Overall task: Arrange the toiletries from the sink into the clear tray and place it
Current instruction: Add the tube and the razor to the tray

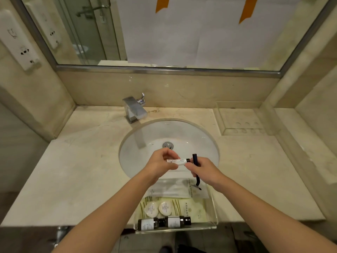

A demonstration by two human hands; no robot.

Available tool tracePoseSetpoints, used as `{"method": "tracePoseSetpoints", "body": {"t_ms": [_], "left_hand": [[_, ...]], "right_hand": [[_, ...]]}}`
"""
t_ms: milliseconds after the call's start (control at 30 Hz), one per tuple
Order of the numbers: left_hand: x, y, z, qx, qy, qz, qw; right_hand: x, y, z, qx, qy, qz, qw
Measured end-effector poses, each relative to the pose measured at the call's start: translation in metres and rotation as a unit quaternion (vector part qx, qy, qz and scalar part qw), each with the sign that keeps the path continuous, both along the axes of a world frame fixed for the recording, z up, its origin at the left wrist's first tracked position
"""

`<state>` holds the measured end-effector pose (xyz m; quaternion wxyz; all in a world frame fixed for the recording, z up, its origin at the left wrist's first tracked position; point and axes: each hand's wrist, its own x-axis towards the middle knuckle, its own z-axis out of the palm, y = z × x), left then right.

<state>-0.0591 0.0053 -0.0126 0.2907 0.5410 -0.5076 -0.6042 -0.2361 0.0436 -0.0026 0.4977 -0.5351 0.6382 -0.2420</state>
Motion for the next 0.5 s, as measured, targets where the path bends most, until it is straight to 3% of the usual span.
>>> {"method": "tracePoseSetpoints", "body": {"t_ms": [200, 333, 500], "left_hand": [[-0.005, 0.008, 0.004, -0.075, -0.074, -0.08, 0.991], [-0.004, 0.017, -0.001, -0.1, -0.145, -0.169, 0.97], [-0.001, 0.026, -0.013, -0.032, -0.216, -0.291, 0.931]], "right_hand": [[-0.003, 0.013, 0.006, -0.005, -0.007, -0.03, 1.0], [-0.012, 0.021, 0.001, 0.023, 0.039, 0.009, 0.999], [-0.015, 0.032, -0.019, 0.075, 0.109, 0.105, 0.986]]}}
